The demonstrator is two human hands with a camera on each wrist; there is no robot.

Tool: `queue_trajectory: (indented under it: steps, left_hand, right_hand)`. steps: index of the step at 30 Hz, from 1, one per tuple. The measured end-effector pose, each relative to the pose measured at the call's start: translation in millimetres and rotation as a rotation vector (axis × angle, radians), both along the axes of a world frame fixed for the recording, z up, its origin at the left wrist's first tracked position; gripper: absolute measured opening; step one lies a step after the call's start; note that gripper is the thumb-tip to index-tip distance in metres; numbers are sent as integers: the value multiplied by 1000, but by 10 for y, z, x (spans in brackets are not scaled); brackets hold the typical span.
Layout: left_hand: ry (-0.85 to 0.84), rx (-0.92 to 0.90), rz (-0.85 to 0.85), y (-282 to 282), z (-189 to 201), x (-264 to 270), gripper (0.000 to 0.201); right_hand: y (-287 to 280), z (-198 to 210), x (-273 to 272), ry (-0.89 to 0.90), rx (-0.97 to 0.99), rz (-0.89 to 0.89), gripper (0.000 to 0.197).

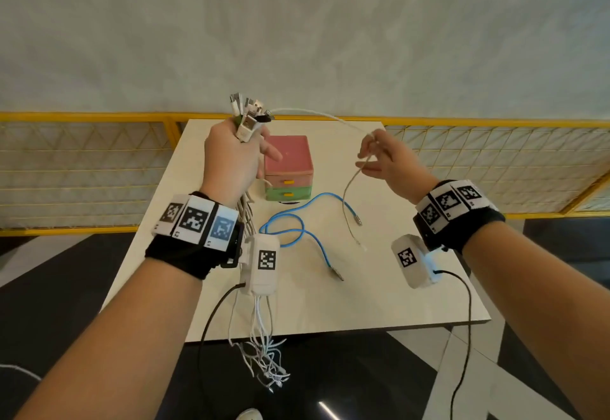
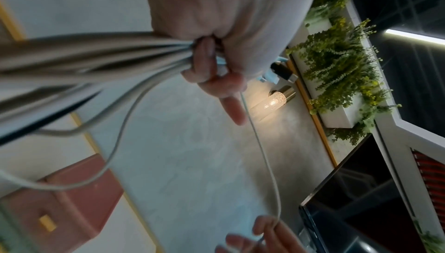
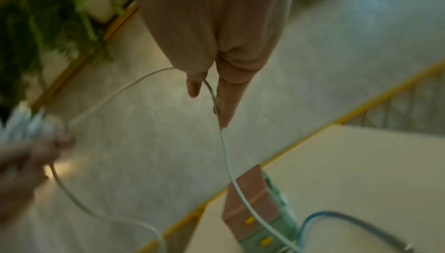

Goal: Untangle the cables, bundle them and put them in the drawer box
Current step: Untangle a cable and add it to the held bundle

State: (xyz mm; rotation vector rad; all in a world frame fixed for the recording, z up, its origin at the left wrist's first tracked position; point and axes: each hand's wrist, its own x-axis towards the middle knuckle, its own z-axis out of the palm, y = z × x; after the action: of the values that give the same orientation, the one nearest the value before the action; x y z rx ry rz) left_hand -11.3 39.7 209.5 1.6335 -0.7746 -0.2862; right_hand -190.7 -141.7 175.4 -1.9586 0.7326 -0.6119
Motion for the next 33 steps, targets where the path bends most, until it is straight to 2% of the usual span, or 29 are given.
queue_trajectory:
  steps: [3,5,7,13,14,16,18,21,23,25,27,30,33]
  left_hand:
    - [32,33,-20,9,-75,-65,25]
    - [42,53,-30,28,-113,-83,23]
    - [36,70,-58,55,-131,-93,19]
    - [30,-28,-56,193,-152,-94,7]
    - [26,-9,-56,223,-149,-109,9]
    - [18,32,-77,285,-133,-155,24]
    - [25,36,-156,345,-89,-228,30]
    - [36,60,-295,426,-45,-352,45]
    - [57,56,-391,476,-15,-448,50]
    - [34,81,-471,513,9,-544,51]
    - [-31,107,-541,521,16,-622,49]
    - [-110,147,-662,512,68,-761,47]
    - [-116,230,-662,496,148,-852,50]
  right_hand:
    - [126,174,63,-279,231,-95,27]
    - [222,302,44,-298,234,-61,24]
    - [323,379,-9,-180,169,9,19]
    - [822,386,-322,419,59,389,12]
    - [915,372,-376,488,65,448,13]
    - [1082,327,-465,592,72,558,14]
    - [1204,286,-537,699,44,641,12]
    - [1282,271,-612,921,-124,622,40]
    - [1277,282,-635,969,-255,544,51]
    - [1253,290,-625,858,-424,470,49]
    - [1273,298,-579,665,-455,437,43]
    - [1392,308,-435,299,-244,523,37]
    - [1520,229,-273,14,-49,524,23]
